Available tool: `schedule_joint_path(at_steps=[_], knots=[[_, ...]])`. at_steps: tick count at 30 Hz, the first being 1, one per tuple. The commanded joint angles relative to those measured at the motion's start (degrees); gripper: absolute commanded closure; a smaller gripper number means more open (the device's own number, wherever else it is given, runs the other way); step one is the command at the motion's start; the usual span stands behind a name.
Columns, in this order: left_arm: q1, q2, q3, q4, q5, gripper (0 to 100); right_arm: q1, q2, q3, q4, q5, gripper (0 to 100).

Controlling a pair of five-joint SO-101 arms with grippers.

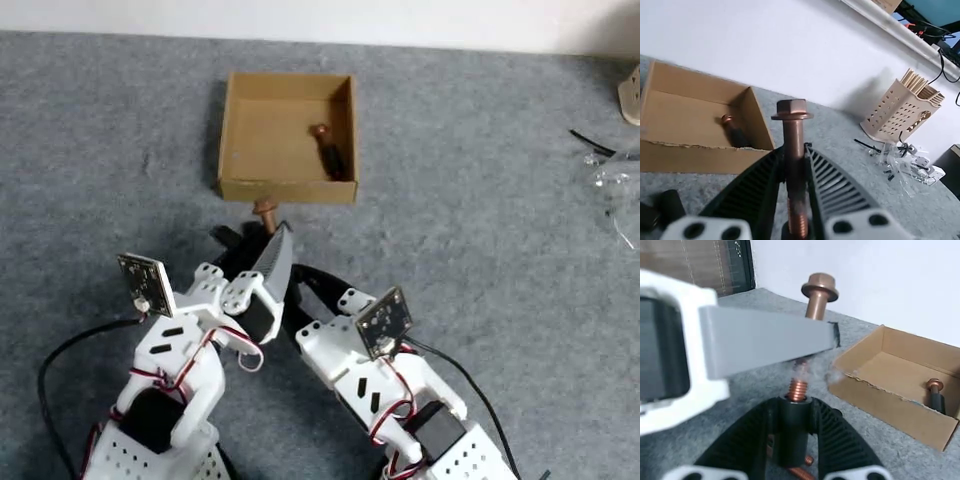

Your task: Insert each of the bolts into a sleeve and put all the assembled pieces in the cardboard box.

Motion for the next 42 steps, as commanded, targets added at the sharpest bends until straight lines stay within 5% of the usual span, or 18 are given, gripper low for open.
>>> schedule_joint_path(at_steps=[1, 33, 42], knots=[[-0.7, -0.4, -1.4, 1.8, -0.1, 99, 0.7, -1.6, 4.4, -2.3, 0.3, 99.4], [-0.5, -0.4, -2.3, 6.8, -6.8, 99, 3.1, -1.5, 4.4, -2.3, 0.2, 99.4], [-0.4, -0.4, -3.3, 12.3, -7.6, 70, 3.1, -1.5, 4.4, -2.4, 0.2, 99.4]])
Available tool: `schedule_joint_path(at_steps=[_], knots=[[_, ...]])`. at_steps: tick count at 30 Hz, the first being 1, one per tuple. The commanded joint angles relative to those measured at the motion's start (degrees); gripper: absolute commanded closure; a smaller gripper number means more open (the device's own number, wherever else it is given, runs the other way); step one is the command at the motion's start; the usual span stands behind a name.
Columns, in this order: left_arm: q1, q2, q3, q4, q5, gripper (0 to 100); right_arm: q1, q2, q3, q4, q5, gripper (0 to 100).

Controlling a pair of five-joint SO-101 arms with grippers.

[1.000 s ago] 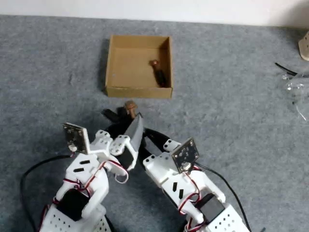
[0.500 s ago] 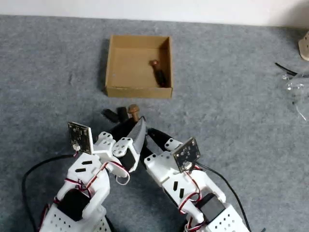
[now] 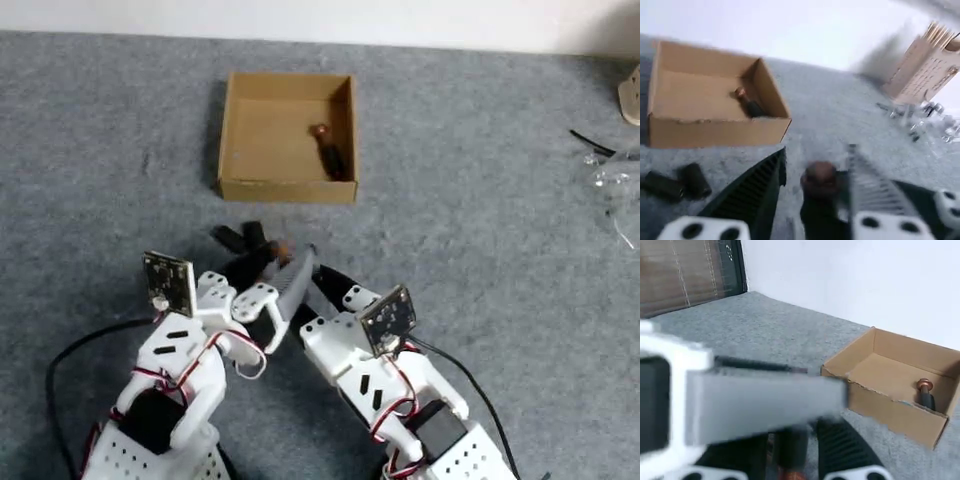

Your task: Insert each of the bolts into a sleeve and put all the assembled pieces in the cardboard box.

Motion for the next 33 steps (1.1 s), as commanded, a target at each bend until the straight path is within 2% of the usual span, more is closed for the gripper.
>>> schedule_joint_path(at_steps=[1, 14, 19, 24, 27, 30, 33], knots=[[0.0, -1.0, -3.0, 3.3, -0.1, 70, 0.9, -1.5, 4.4, -2.5, 0.2, 99.4], [-0.5, -1.0, -18.3, 6.1, 0.2, 72, 0.9, -1.5, 4.5, -2.5, 0.2, 99.4], [-0.5, -1.0, -21.1, 13.5, 0.2, 72, 1.1, -1.5, 4.4, -2.5, 0.2, 99.4], [-0.6, -1.0, -23.0, 26.5, 0.2, 72, 1.1, -1.5, 4.4, -2.5, 0.2, 99.4], [-1.5, -1.0, -23.8, 30.4, 0.2, 72, 1.1, -1.5, 4.4, -2.5, 0.2, 99.4], [-6.5, -1.0, -23.6, 31.0, 0.2, 79, 1.2, -1.5, 4.4, -2.5, 0.2, 99.4], [-14.0, -1.0, -23.7, 31.0, 0.0, 95, 1.2, -1.5, 4.4, -2.5, 0.2, 99.4]])
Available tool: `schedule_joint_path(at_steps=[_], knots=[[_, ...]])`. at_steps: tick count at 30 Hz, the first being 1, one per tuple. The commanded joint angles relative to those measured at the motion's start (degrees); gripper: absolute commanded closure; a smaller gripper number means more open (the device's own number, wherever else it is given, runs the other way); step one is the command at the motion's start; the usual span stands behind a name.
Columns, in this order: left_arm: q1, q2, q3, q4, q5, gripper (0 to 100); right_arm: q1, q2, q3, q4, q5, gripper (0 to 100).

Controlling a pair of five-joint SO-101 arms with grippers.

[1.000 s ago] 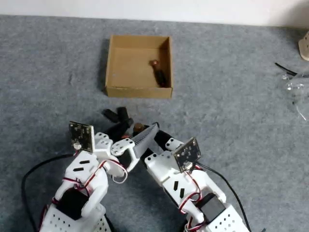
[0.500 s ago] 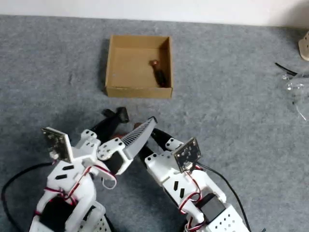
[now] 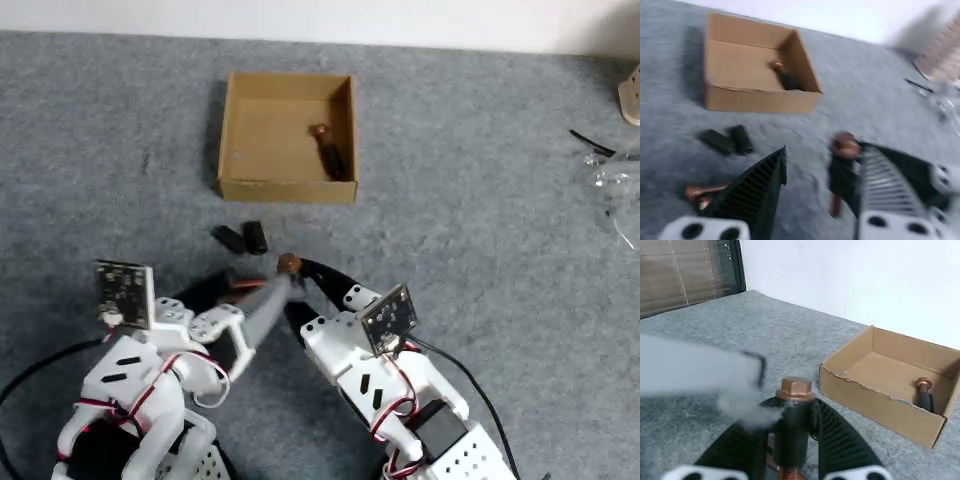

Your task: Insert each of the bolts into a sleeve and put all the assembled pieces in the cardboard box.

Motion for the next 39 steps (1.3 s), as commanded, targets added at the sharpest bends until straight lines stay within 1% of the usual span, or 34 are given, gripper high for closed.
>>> schedule_joint_path(at_steps=[1, 3, 8, 9, 13, 15, 16, 21, 32, 36, 39], knots=[[-8.8, -0.3, -2.6, 0.3, 0.2, 100, 0.9, -1.5, 4.4, -2.4, 0.2, 99.4], [-12.8, -0.3, -2.3, -0.4, 0.2, 96, 0.9, -1.5, 4.4, -2.5, 0.2, 99.4], [-17.2, -0.3, 4.1, -4.7, -0.3, 99, 1.0, -1.5, 4.4, -2.5, 0.2, 99.4], [-17.7, -0.3, 5.6, -4.6, -1.9, 99, 1.0, -1.5, 4.4, -2.5, 0.2, 99.4], [-20.4, -0.3, 10.4, -6.6, -17.2, 99, 0.9, -1.5, 4.7, -2.5, 0.2, 99.4], [-22.1, -0.3, 12.2, -6.7, -21.2, 100, 0.9, -1.5, 4.7, -2.5, 0.2, 99.4], [-22.9, -0.3, 13.1, -6.9, -21.9, 100, 0.9, -1.5, 4.7, -2.5, 0.2, 99.4], [-25.9, -0.3, 17.3, -10.4, -22.1, 100, 0.9, -1.4, 4.8, -2.5, 0.2, 99.4], [-26.3, -0.3, 20.2, -13.2, -22.4, 100, 1.4, -1.3, 4.4, -2.5, 0.4, 99.4], [-28.2, -0.3, 20.3, -13.9, -22.4, 100, 7.5, -1.3, 4.0, -2.5, 0.4, 99.4], [-28.3, -0.3, 20.3, -14.2, -22.4, 100, 11.0, -1.2, 0.7, -2.5, 0.5, 99.4]])
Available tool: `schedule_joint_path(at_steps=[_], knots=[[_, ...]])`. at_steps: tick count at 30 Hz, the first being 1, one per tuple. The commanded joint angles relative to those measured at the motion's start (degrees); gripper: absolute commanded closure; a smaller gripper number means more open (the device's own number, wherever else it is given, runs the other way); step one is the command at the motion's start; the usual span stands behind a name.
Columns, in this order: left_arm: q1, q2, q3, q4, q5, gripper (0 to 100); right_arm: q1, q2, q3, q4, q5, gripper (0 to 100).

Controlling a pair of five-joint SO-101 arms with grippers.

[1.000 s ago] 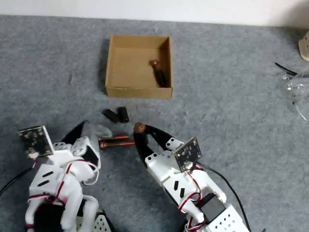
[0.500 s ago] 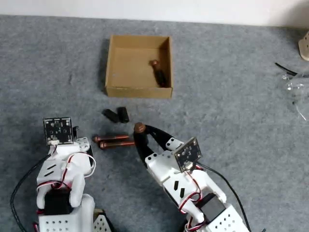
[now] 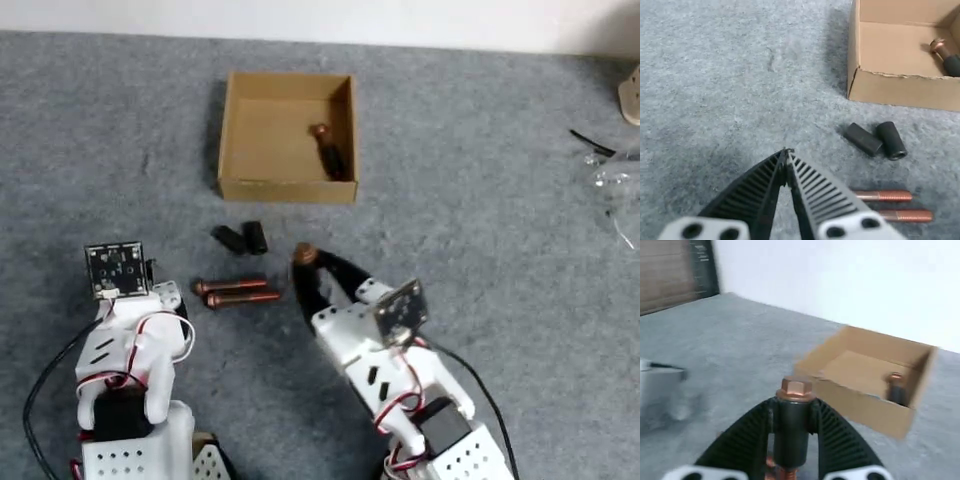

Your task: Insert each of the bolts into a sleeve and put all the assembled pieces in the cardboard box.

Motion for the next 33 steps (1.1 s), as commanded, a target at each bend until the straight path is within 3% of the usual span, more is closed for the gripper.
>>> schedule_joint_path(at_steps=[1, 6, 10, 20, 25, 33], knots=[[-0.7, -0.7, -0.2, -1.3, -0.2, 100, 3.9, -1.2, -0.3, -2.5, 0.6, 99.4], [-0.7, -0.6, -0.2, -1.4, -0.2, 100, 4.1, -0.7, -5.6, -2.5, 0.7, 99.4], [-0.7, -0.6, -0.2, -1.4, -0.2, 100, 4.1, 8.3, -12.4, -2.6, 3.9, 99.4], [-0.7, -0.6, 1.2, -3.2, -0.2, 100, 7.1, 58.5, -48.5, -7.1, 5.4, 99.4], [-0.7, -0.6, 1.2, -3.2, -0.2, 100, 12.4, 82.1, -69.9, -6.8, 5.2, 99.4], [-0.7, -0.6, 1.2, -3.3, -0.2, 100, 16.7, 109.4, -90.5, -6.7, 5.5, 99.4]])
